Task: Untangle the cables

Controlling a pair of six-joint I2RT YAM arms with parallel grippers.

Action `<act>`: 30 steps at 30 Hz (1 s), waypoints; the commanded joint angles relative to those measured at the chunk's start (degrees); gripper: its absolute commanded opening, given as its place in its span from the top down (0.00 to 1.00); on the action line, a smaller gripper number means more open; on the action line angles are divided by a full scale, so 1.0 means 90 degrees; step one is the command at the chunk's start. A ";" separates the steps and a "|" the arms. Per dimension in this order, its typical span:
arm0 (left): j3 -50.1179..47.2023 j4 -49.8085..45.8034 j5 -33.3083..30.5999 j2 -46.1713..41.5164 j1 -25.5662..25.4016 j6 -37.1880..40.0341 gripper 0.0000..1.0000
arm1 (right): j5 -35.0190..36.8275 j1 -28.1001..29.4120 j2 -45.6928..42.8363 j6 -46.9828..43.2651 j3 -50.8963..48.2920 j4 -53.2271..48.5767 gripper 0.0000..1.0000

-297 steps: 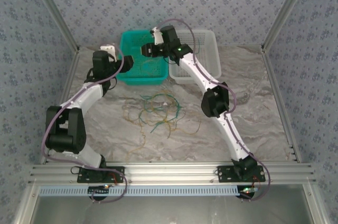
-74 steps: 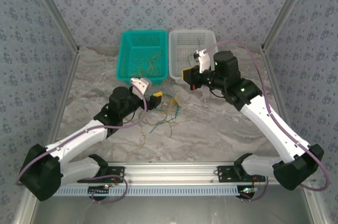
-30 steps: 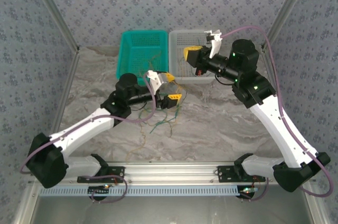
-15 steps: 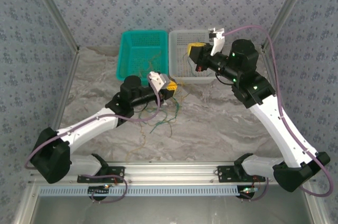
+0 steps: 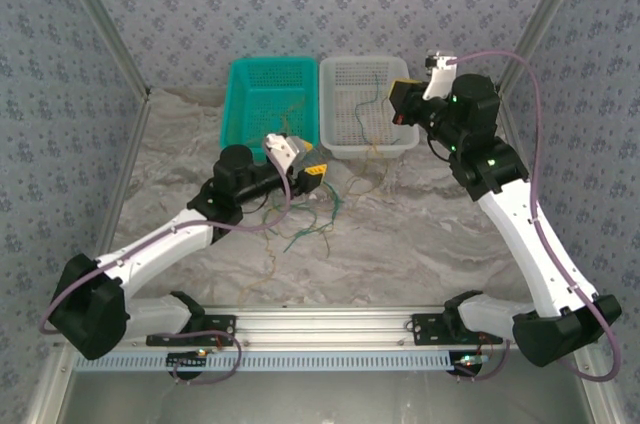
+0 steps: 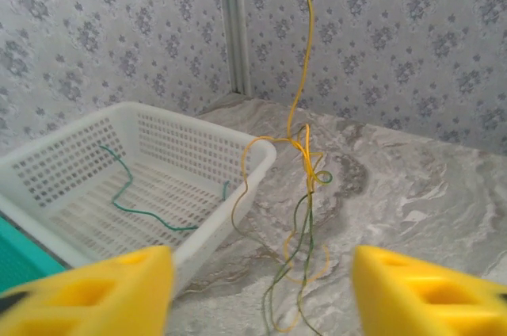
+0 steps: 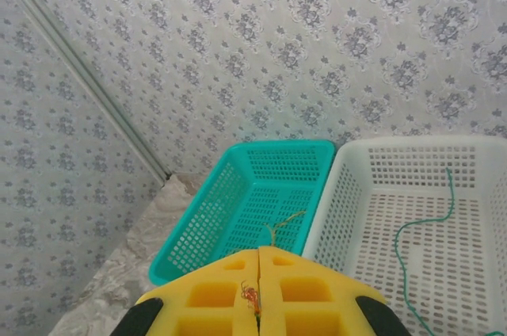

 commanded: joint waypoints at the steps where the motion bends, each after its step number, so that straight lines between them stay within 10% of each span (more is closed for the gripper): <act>1: 0.0424 0.0276 0.0393 0.0363 -0.0021 0.0031 0.30 | -0.0372 0.0131 -0.0178 0.0219 -0.0026 0.0376 1.00; 14: 0.1828 0.0381 0.1135 0.1884 -0.0039 0.0423 0.27 | -0.0671 0.0713 -0.0149 -0.0083 0.0229 0.0488 1.00; 26: 0.1519 0.0399 0.1054 0.1877 -0.0142 0.0376 0.98 | 0.0077 0.0532 -0.0224 0.0012 0.0040 0.0396 1.00; 30: 0.1216 0.0423 0.0869 0.1602 -0.0082 0.0289 1.00 | 0.0377 0.0277 -0.0313 0.0136 -0.0151 0.0372 1.00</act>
